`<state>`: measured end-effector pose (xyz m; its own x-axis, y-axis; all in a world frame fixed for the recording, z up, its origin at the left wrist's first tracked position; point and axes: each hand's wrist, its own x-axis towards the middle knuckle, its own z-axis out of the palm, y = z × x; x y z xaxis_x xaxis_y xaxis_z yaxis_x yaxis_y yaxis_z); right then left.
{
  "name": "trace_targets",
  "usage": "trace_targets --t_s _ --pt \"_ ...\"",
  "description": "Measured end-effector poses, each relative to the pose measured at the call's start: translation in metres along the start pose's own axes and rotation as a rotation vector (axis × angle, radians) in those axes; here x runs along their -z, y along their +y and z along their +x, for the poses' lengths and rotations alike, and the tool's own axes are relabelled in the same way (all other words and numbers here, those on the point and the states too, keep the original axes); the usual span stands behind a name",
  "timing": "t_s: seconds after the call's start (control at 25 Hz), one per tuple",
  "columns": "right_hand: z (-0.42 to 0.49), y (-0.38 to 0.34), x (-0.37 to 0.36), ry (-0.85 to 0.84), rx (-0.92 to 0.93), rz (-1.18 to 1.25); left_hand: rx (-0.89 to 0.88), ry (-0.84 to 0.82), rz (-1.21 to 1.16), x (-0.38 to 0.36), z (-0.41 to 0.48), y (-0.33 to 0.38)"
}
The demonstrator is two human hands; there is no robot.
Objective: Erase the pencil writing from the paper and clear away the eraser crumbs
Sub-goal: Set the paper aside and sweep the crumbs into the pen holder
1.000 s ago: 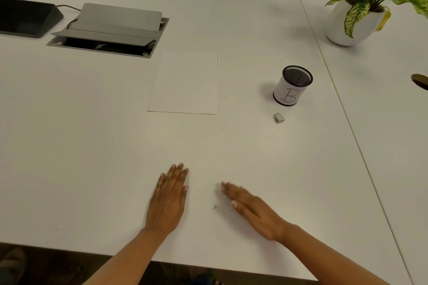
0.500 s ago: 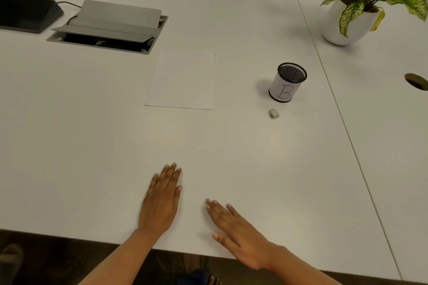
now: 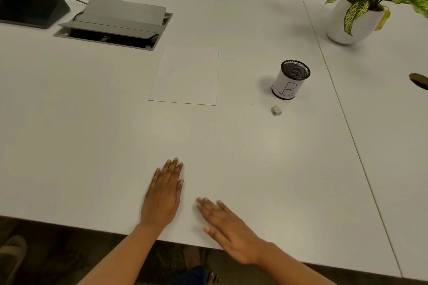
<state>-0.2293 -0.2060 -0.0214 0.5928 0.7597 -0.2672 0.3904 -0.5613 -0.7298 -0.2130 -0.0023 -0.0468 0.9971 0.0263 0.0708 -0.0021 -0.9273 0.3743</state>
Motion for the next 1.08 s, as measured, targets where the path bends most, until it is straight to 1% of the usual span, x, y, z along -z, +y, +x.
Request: trace_targets --t_s 0.04,0.08,0.12,0.16,0.2,0.24,0.36,0.4,0.52,0.6,0.64,0.68,0.72,0.76,0.84,0.92,1.0,1.08 --pt "0.001 -0.001 0.007 0.014 -0.024 0.135 0.005 -0.001 0.000 0.000 0.000 0.000" --pt "0.004 0.001 0.016 0.067 -0.057 0.250 0.011 0.000 0.000 0.001 0.000 0.001" --pt "0.008 0.004 0.026 0.141 -0.086 0.314 0.016 0.000 0.002 0.002 0.000 0.001" --pt "0.014 0.008 0.035 0.197 -0.107 0.314 0.020 0.000 0.004 0.002 0.000 0.002" --pt "0.020 0.011 0.042 0.216 -0.117 0.264 0.022 0.000 0.005 0.003 0.001 0.002" --pt "0.025 0.013 0.045 0.199 -0.108 0.169 0.024 0.000 0.005 0.003 0.001 0.002" --pt "0.034 0.016 0.037 0.056 0.030 -0.211 0.023 0.003 0.008 0.004 0.000 0.002" --pt "0.032 0.017 0.033 0.013 0.084 -0.294 0.021 0.003 0.005 0.003 0.000 0.002" --pt "0.019 0.020 0.028 -0.104 0.195 -0.365 0.014 0.006 0.002 0.003 0.000 0.002" --pt "0.005 0.019 0.028 -0.153 0.205 -0.297 0.007 0.011 -0.001 0.004 -0.001 0.002" --pt "-0.002 0.020 0.028 -0.137 0.172 -0.219 0.002 0.013 -0.001 0.005 -0.001 0.002" --pt "-0.009 0.020 0.026 -0.077 0.114 -0.132 -0.001 0.015 0.000 0.005 -0.001 0.003" --pt "-0.014 0.021 0.024 0.017 0.033 -0.062 -0.001 0.015 -0.002 0.006 0.000 0.003" --pt "-0.019 0.021 0.021 0.118 -0.058 -0.047 0.000 0.012 -0.006 0.006 -0.001 0.003" --pt "-0.025 0.022 0.010 0.259 -0.254 -0.195 0.002 0.006 -0.014 0.007 -0.001 0.003" --pt "-0.025 0.018 -0.006 0.305 -0.377 -0.349 0.000 0.006 -0.007 0.006 -0.001 0.002" --pt "-0.021 0.009 -0.017 0.302 -0.375 -0.375 0.005 0.001 0.002 0.005 0.000 0.002" --pt "-0.016 0.001 -0.025 0.265 -0.297 -0.385 0.001 -0.008 0.009 0.005 0.000 0.003"
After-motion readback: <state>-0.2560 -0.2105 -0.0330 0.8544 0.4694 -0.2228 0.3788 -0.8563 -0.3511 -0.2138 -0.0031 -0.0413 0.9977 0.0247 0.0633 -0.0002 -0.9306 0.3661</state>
